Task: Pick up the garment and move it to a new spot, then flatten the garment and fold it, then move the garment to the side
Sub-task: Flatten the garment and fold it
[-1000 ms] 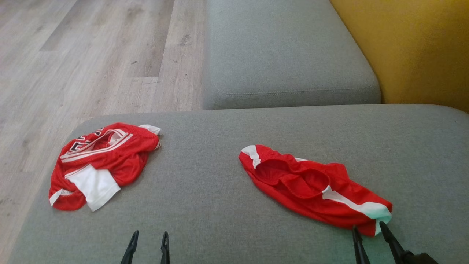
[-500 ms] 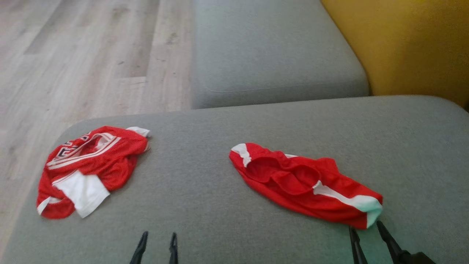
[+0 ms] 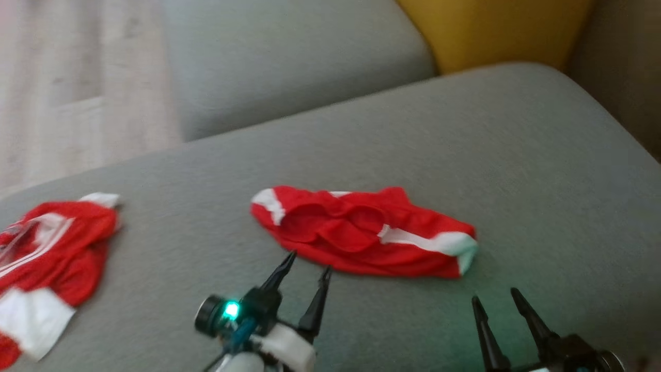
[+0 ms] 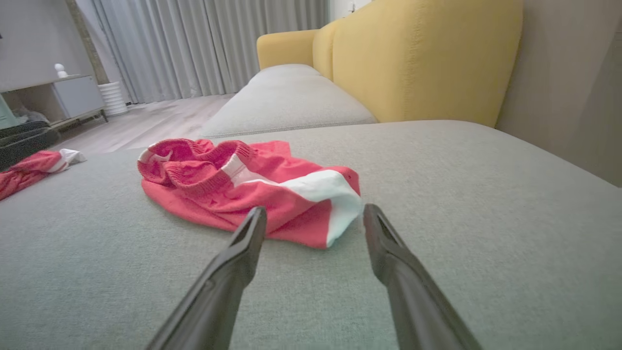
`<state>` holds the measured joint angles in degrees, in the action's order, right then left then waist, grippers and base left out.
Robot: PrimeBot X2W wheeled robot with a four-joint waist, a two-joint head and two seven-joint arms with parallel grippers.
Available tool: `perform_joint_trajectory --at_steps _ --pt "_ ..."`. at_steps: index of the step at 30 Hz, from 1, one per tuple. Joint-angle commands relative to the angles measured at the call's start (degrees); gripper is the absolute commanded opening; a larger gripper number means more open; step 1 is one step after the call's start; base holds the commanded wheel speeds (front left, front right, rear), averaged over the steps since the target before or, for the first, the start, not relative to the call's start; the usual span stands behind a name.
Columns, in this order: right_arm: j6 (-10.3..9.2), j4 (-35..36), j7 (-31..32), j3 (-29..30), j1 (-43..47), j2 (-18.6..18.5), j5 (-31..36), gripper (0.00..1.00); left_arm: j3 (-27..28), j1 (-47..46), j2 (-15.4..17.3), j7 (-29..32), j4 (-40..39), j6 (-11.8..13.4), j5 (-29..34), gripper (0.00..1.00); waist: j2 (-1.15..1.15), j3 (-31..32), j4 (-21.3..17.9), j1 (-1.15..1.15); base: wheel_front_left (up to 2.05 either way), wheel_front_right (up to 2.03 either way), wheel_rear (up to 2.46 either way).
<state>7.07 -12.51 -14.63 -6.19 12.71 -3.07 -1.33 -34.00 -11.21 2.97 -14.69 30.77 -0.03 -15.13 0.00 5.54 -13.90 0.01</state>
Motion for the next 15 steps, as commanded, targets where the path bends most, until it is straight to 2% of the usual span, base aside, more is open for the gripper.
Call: perform_joint_trajectory --at_steps 1,4,7,15 --pt "0.42 1.9 -0.4 -1.9 -3.2 -1.3 0.3 1.00 -0.2 -5.1 -0.1 -0.3 0.3 -0.1 -1.6 1.00 0.00 -3.5 -5.6 -0.01 0.00 0.00 0.00" --pt "0.42 1.9 -0.4 -2.7 -3.8 -1.7 0.1 1.00 -4.5 -9.5 -0.1 -0.3 4.5 -0.5 -5.8 1.00 0.00 -4.8 -8.6 -0.01 0.00 0.00 0.00" --pt "0.42 1.9 -0.4 -3.3 -4.3 -1.9 0.0 1.00 -8.1 -13.8 -0.1 -0.3 7.4 0.3 -8.6 1.00 0.00 -6.4 -11.1 -0.01 0.00 0.00 0.00" --pt "0.42 2.1 -0.4 -4.6 -6.5 -1.3 -0.3 1.00 -13.6 -22.0 -0.1 -0.3 14.5 2.2 -12.8 1.00 0.00 -10.9 -14.9 -0.01 0.00 0.00 0.00"
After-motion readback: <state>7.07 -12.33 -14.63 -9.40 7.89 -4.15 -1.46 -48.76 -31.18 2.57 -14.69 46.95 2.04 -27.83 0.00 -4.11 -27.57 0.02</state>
